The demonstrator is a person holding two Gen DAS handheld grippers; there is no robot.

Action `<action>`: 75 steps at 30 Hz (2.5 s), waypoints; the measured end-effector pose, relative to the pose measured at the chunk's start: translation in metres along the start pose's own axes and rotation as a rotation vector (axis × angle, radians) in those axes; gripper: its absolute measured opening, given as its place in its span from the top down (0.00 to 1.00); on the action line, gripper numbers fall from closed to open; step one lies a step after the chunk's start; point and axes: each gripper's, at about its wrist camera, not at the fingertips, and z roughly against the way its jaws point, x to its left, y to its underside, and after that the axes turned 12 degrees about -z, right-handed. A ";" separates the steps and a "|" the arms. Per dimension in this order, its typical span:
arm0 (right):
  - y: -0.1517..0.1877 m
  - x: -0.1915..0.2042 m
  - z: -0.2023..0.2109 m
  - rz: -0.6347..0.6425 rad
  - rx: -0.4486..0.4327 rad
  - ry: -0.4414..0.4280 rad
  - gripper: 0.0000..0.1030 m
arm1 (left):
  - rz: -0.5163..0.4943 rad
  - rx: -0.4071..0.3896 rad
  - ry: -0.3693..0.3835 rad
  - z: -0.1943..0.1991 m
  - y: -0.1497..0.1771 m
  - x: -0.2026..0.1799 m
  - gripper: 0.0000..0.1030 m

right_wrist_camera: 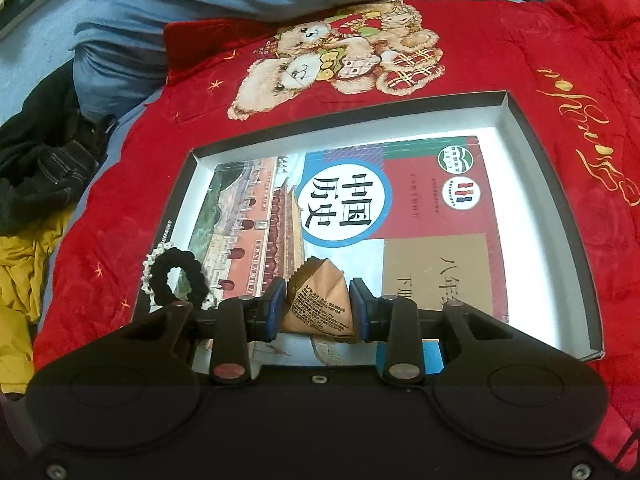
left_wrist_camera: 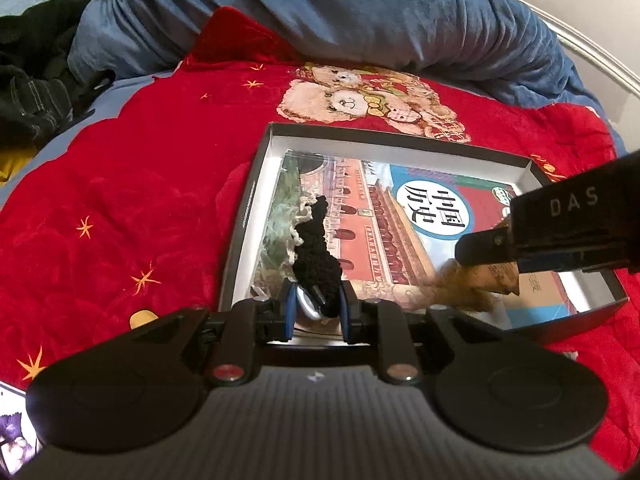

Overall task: Organize objects
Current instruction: 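Lower and release scrunchie into box with left tool while right tool releases packet beside it, then withdraw both open tools from the box back toward the pile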

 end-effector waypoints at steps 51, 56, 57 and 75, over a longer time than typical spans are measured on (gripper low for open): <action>0.013 0.019 0.015 -0.012 -0.046 -0.117 0.35 | -0.148 -0.109 -0.086 0.026 0.005 -0.029 0.18; 0.020 0.022 0.045 0.020 -0.107 -0.176 0.21 | -0.163 -0.117 -0.074 0.034 0.009 -0.037 0.17; 0.022 0.023 0.051 0.031 -0.121 -0.186 0.21 | -0.161 -0.118 -0.075 0.036 0.009 -0.038 0.17; 0.056 0.034 0.100 0.122 -0.290 -0.213 0.12 | -0.153 -0.183 -0.114 0.054 0.006 -0.036 0.17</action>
